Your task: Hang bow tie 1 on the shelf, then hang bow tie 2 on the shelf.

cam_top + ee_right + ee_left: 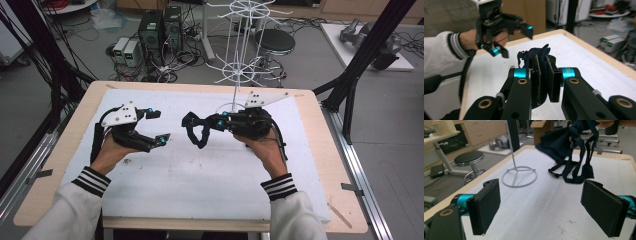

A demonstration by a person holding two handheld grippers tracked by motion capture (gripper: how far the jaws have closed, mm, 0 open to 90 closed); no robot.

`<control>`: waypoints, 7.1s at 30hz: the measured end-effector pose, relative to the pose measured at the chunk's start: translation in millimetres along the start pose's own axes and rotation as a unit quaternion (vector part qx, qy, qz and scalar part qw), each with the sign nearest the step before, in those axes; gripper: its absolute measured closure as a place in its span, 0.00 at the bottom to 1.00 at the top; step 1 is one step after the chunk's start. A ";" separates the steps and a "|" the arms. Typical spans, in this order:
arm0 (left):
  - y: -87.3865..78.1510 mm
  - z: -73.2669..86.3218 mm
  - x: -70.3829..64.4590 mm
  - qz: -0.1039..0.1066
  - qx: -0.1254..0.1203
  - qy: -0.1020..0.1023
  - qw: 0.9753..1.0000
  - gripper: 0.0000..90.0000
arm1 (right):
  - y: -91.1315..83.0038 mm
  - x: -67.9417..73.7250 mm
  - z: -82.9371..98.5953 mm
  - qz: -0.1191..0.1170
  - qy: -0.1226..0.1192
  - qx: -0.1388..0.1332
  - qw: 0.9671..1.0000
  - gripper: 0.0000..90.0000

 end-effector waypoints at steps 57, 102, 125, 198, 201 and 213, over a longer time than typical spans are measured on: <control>-75.5 95.0 26.5 -0.196 -0.087 -0.076 0.974 0.18 | -81.4 -41.0 -22.2 0.238 -0.072 -0.145 0.958 0.94; -82.4 106.8 24.3 -0.206 -0.121 -0.088 0.967 0.18 | -99.9 -86.8 24.6 0.290 0.024 -0.172 0.941 0.92; -83.3 106.8 24.2 -0.203 -0.123 -0.091 0.967 0.18 | -93.2 -91.1 38.2 0.297 0.036 -0.119 0.947 0.85; -84.1 107.3 24.1 -0.214 -0.123 -0.088 0.965 0.18 | -119.6 -6.3 99.7 0.357 -0.033 -0.128 0.925 0.02; -84.0 107.4 24.0 -0.213 -0.122 -0.085 0.966 0.17 | -120.7 -7.2 98.8 0.358 -0.033 -0.128 0.924 0.02; -83.8 107.4 23.8 -0.213 -0.121 -0.085 0.966 0.17 | -121.6 -9.4 100.0 0.360 -0.029 -0.124 0.924 0.02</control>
Point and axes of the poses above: each handheld gripper's, and its own axes: y roughly forward along the jaws, z roughly out of its underside, x roughly to its left, the point moved 9 cm from there along y, roughly forward along the jaws, and after that the axes turned 14 degrees about -z, right-handed, at the moved point
